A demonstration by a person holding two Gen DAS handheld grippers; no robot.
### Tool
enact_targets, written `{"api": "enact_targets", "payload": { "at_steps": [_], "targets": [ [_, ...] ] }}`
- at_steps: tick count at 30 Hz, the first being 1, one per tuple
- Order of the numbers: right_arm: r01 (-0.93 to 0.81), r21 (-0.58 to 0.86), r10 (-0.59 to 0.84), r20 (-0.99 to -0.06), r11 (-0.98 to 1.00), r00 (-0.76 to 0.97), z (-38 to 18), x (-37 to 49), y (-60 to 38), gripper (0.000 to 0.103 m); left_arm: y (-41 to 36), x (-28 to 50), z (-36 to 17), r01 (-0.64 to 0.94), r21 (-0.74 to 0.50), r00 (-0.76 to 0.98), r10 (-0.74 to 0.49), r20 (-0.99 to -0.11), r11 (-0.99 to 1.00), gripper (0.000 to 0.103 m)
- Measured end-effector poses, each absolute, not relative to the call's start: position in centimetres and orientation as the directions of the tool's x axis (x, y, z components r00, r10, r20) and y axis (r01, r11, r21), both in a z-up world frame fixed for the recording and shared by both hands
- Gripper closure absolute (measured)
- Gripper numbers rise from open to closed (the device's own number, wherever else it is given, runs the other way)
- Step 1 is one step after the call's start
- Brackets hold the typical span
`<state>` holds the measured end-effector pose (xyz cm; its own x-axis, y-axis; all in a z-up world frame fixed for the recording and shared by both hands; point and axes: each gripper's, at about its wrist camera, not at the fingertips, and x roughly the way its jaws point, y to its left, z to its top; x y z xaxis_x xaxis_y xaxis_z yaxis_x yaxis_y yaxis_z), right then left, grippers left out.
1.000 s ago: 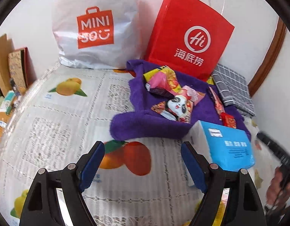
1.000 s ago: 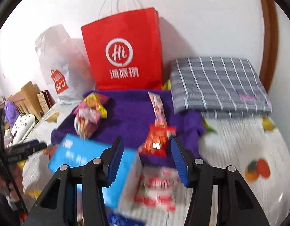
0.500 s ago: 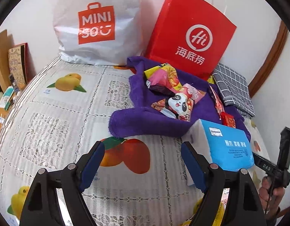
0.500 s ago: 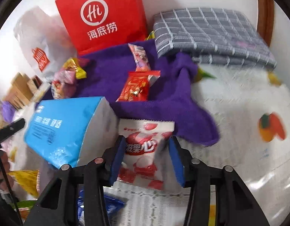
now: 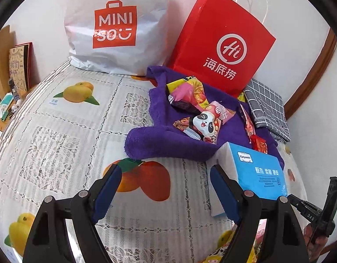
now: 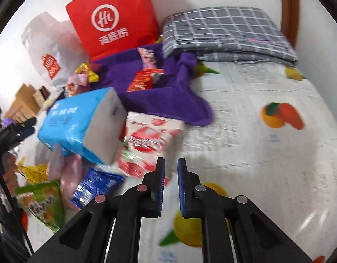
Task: Organize snacks
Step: 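Move the right tool down to the pink-white lychee candy bag and grasp it, then lift the lychee bag with the right tool while the left tool grasps the yellow chip bag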
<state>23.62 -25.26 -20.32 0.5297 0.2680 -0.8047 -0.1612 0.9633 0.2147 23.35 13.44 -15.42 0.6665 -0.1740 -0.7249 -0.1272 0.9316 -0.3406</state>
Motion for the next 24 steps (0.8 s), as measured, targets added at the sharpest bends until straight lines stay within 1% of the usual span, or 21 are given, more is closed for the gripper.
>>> {"api": "enact_targets", "payload": {
  "at_steps": [2, 3, 4, 6, 8, 12, 18, 22, 23, 24],
  "targets": [
    [-0.147, 0.234, 0.276, -0.798, 0.961, 0.536, -19.8, 23.5, -25.6, 0.088, 13.4, 23.3, -15.3, -0.125, -0.343, 0.668, -0.177, -0.723, 0.931, 0.022],
    [-0.152, 0.261, 0.302, -0.787, 0.953, 0.538, -19.4, 23.5, -25.5, 0.08, 13.4, 23.3, -15.3, -0.125, -0.342, 0.668, -0.176, -0.723, 0.931, 0.022],
    [-0.159, 0.277, 0.318, -0.78, 0.948, 0.539, -19.1, 23.5, -25.3, 0.061, 13.4, 23.3, -15.3, -0.126, -0.341, 0.668, -0.175, -0.724, 0.932, 0.022],
    [-0.176, 0.293, 0.34, -0.761, 0.94, 0.552, -18.6, 23.7, -24.5, 0.037, 13.4, 23.3, -15.4, -0.13, -0.341, 0.664, -0.174, -0.727, 0.931, 0.022],
    [-0.199, 0.254, 0.322, -0.749, 0.947, 0.579, -18.2, 24.1, -23.1, 0.036, 13.6, 23.3, -15.4, -0.133, -0.348, 0.663, -0.177, -0.727, 0.928, 0.022],
    [-0.216, 0.184, 0.277, -0.775, 0.959, 0.569, -19.2, 25.1, -21.1, 0.036, 14.1, 23.3, -15.3, -0.142, -0.365, 0.666, -0.184, -0.723, 0.92, 0.022],
    [-0.234, 0.13, 0.24, -0.809, 0.964, 0.537, -21.1, 26.0, -19.7, 0.036, 14.6, 23.4, -15.3, -0.146, -0.394, 0.661, -0.207, -0.721, 0.908, 0.022],
    [-0.232, 0.041, 0.168, -0.813, 0.972, 0.557, -21.9, 26.4, -18.8, 0.037, 14.4, 23.4, -15.5, -0.145, -0.387, 0.657, -0.204, -0.726, 0.911, 0.022],
    [-0.238, 0.035, 0.166, -0.81, 0.971, 0.562, -21.8, 26.3, -18.8, 0.039, 14.3, 23.4, -15.5, -0.145, -0.384, 0.656, -0.202, -0.727, 0.912, 0.022],
    [-0.241, 0.034, 0.169, -0.807, 0.97, 0.565, -21.7, 26.2, -18.9, 0.047, 14.3, 23.4, -15.5, -0.143, -0.381, 0.657, -0.2, -0.727, 0.914, 0.022]
  ]
}}
